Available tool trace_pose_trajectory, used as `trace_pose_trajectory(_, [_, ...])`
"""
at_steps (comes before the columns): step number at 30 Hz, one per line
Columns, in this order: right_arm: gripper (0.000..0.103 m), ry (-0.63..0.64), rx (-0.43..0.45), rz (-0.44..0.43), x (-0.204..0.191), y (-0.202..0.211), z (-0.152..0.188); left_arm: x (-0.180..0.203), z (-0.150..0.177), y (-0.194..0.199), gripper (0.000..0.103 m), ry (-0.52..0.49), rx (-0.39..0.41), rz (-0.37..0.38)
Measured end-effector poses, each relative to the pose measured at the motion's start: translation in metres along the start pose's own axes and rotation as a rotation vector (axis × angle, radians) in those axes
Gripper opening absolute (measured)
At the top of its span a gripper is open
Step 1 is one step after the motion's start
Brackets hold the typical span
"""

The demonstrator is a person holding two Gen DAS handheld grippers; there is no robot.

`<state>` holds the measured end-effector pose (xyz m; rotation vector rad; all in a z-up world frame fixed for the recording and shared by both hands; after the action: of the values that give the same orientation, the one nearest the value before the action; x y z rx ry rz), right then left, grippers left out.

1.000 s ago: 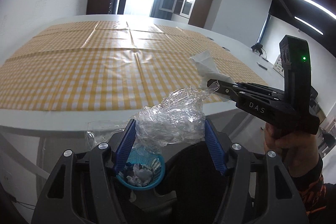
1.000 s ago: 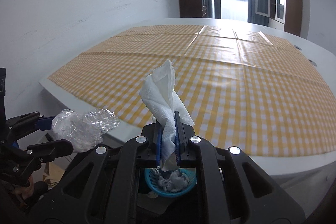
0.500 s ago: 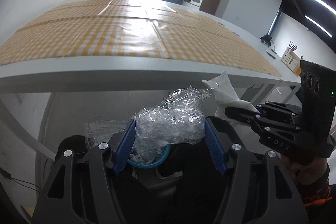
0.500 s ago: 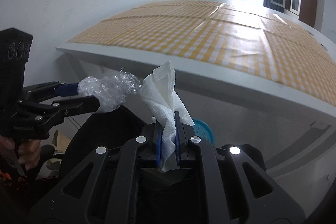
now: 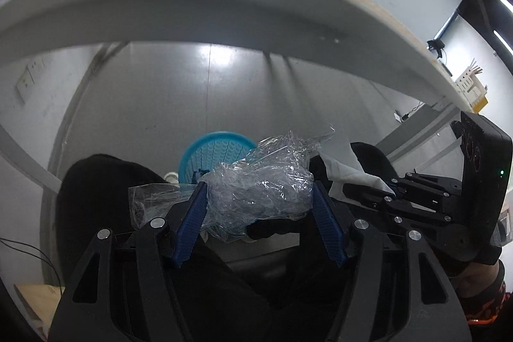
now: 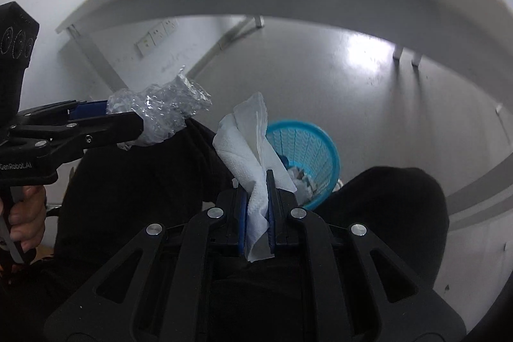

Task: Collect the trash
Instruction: 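Carry the tissue and clear wrapper down over the blue wastebasket with both grippers, then open both grippers to drop the tissue and wrapper into the basket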

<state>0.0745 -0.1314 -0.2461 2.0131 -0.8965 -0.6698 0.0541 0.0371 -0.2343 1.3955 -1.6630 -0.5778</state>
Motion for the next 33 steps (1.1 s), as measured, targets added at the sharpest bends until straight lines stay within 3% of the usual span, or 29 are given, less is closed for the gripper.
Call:
trace_pose_trajectory(8, [0.009,-0.028,-0.143,0.015,0.021,-0.066,0.0,-0.026,-0.008,-0.067,0.064,0.081,-0.087,-0.028])
trace_pose_trajectory(12, [0.009,-0.02,-0.198,0.063,0.03,-0.101,-0.005,-0.039,-0.02,-0.097,0.064,0.142,-0.109,-0.024])
trace_pose_trajectory(22, [0.009,-0.161,-0.343,0.048,0.064,-0.186,-0.007,-0.071,-0.025,-0.176,0.064,0.284,-0.22,0.005])
trace_pose_trajectory(33, [0.009,-0.238,-0.481,0.031,0.075,-0.258,-0.002,-0.082,-0.033,-0.229,0.064,0.315,-0.308,-0.014])
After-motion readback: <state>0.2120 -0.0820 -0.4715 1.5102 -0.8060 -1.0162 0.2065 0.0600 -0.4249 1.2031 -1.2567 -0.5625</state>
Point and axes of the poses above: each gripper's, at about its wrist camera, not at the fingertips, and y roughly against the way its jaws point, x to its right, z to its underside, the point moved 6 cm from there along -y, roughly the way its jaws point
